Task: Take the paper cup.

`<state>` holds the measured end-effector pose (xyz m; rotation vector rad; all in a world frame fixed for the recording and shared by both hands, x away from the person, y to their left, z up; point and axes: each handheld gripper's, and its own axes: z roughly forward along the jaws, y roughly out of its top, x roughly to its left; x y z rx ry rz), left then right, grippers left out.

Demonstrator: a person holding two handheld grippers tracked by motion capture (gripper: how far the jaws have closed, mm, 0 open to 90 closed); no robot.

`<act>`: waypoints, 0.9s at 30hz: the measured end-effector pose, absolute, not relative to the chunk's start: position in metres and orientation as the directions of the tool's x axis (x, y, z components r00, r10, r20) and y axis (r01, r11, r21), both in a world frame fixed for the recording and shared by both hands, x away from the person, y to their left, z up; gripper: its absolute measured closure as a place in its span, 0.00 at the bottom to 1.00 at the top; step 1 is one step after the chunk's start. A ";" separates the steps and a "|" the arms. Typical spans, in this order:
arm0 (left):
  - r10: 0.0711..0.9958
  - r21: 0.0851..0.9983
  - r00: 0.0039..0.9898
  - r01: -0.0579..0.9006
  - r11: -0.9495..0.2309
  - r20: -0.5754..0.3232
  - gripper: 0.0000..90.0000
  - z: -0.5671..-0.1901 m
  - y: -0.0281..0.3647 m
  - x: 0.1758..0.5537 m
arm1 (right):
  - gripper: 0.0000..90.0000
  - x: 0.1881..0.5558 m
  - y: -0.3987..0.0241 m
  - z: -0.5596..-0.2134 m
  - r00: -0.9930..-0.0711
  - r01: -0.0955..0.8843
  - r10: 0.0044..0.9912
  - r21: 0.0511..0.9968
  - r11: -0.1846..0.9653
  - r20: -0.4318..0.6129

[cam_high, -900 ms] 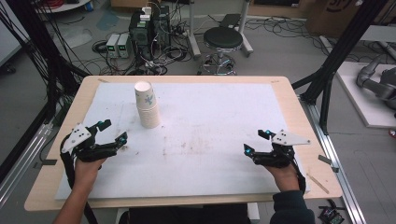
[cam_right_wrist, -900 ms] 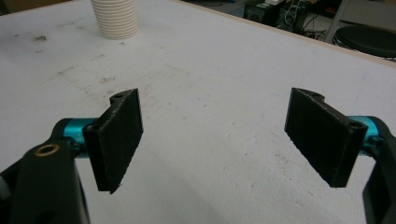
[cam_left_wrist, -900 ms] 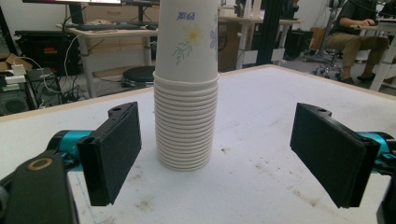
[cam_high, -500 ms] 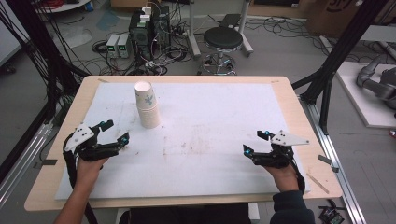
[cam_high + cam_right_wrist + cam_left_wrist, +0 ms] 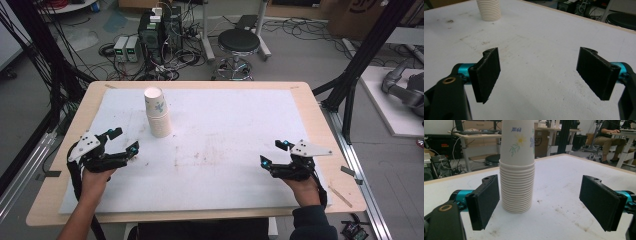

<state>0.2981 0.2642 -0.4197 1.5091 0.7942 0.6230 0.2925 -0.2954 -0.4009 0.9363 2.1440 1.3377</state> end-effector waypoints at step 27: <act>0.757 0.987 0.650 0.155 -0.049 -0.065 0.18 -0.349 0.239 0.366 | 0.22 0.293 -0.292 -0.401 -0.684 0.307 0.729 0.899 0.311 -0.019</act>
